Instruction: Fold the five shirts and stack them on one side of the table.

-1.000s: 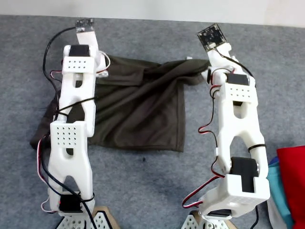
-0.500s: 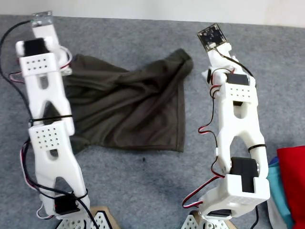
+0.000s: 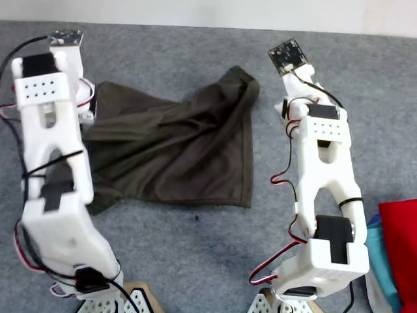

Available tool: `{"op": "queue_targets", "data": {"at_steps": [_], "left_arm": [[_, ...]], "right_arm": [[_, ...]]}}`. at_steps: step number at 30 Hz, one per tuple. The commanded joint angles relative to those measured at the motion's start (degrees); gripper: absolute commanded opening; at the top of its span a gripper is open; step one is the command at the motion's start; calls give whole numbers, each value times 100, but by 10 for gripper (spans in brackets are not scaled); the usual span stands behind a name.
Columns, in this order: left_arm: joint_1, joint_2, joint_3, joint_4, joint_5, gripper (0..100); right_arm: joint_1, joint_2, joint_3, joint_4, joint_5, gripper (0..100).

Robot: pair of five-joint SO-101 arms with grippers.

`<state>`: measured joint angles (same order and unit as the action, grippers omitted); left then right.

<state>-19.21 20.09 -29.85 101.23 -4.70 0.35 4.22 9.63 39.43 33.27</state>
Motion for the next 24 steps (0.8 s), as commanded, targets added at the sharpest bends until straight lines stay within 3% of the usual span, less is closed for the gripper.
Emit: {"op": "queue_targets", "data": {"at_steps": [1, 11, 24], "left_arm": [[-242, -708, 664, 35, -62, 7], [-1393, -716, 1516, -44, -1002, 7], [-2255, -734, 2000, -26, -1864, 7]], "right_arm": [[-13, -356, -31, -84, -229, 191], [-31, -356, 259, -92, -237, 191], [-171, -321, 286, -92, -255, 191]]}}
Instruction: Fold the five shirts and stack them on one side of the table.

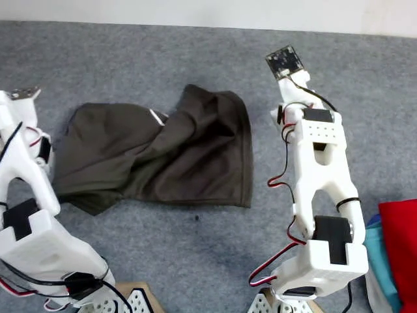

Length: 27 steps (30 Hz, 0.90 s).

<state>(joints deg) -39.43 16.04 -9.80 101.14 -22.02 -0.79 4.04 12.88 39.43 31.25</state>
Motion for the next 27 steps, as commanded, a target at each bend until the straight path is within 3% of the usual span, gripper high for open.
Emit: {"op": "queue_targets", "data": {"at_steps": [1, 8, 14, 27], "left_arm": [[-303, -338, -4, 0, -185, 7], [-488, -321, 716, -62, -668, 7], [-497, -321, 1341, -712, -677, 7], [-840, -303, 1446, -1292, -651, 7]], "right_arm": [[-57, -303, -40, -92, -53, 191], [-57, -312, 110, -101, -53, 191], [-57, -312, 127, -101, -53, 191], [-66, -312, 136, -101, -62, 191]]}}
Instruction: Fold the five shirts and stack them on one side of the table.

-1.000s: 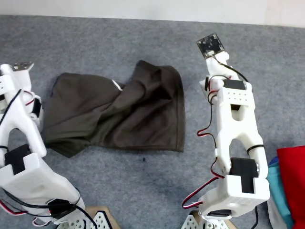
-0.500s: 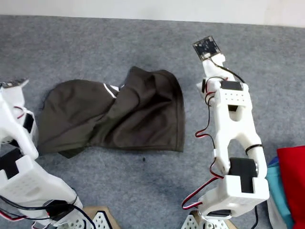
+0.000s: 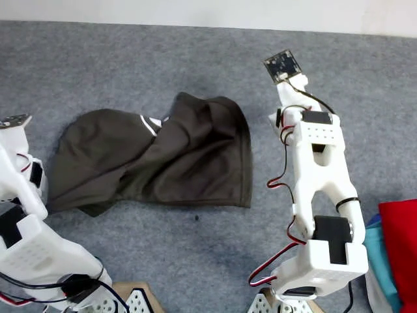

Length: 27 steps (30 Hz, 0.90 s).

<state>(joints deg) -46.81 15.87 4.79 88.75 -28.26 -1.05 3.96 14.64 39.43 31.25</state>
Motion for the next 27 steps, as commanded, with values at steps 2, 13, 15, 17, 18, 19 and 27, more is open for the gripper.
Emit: {"op": "queue_targets", "data": {"at_steps": [2, 13, 15, 17, 18, 19, 27], "left_arm": [[-84, -277, 75, -97, -26, 7], [119, -286, 1024, -1160, 0, 7], [163, -286, 1209, -1371, 185, 7], [233, -286, 1376, -1591, 299, 7], [277, -286, 1437, -1653, 299, 7], [321, -286, 1499, -1688, 299, 7], [505, -286, 1604, -1723, 448, 7]], "right_arm": [[-110, -303, -40, -101, -70, 191], [-1121, 198, -462, -901, -1811, 191], [-1323, 664, -848, -901, -2110, 191], [-1534, 1174, -1314, -901, -2453, 191], [-1631, 1402, -1552, -901, -2602, 191], [-1727, 1613, -1780, -901, -2734, 191], [-2519, 2659, -3574, -901, -3077, 191]]}}
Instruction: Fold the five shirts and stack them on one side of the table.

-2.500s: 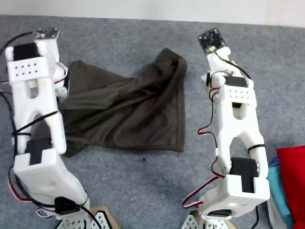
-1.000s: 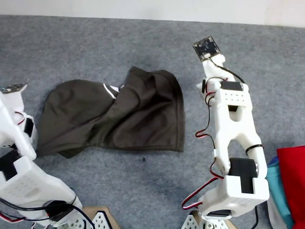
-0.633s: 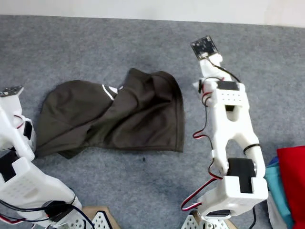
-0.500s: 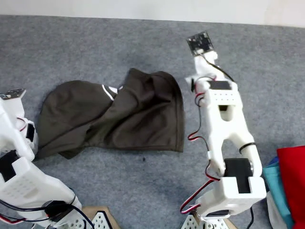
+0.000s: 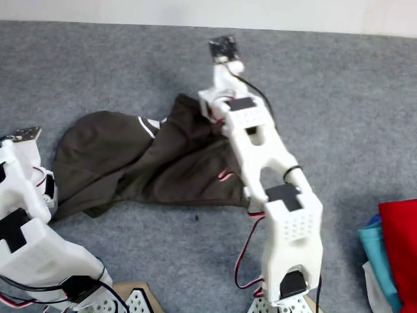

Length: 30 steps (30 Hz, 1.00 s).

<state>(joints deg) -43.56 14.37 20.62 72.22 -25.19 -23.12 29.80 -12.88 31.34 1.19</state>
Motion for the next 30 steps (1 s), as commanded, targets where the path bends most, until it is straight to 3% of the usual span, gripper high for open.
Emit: {"op": "queue_targets", "data": {"at_steps": [1, 18, 27, 30], "left_arm": [[180, -136, 22, -70, 149, 7], [180, -136, 22, -70, 158, 7], [180, -136, 22, -70, 149, 7], [180, -136, 22, -70, 149, 7]], "right_arm": [[-365, 189, -1033, -92, -70, 191], [-796, 2624, -3222, -84, -44, 191], [-690, 2949, -3415, 330, 527, 190], [-532, 2932, -3415, 400, 527, 128]]}}
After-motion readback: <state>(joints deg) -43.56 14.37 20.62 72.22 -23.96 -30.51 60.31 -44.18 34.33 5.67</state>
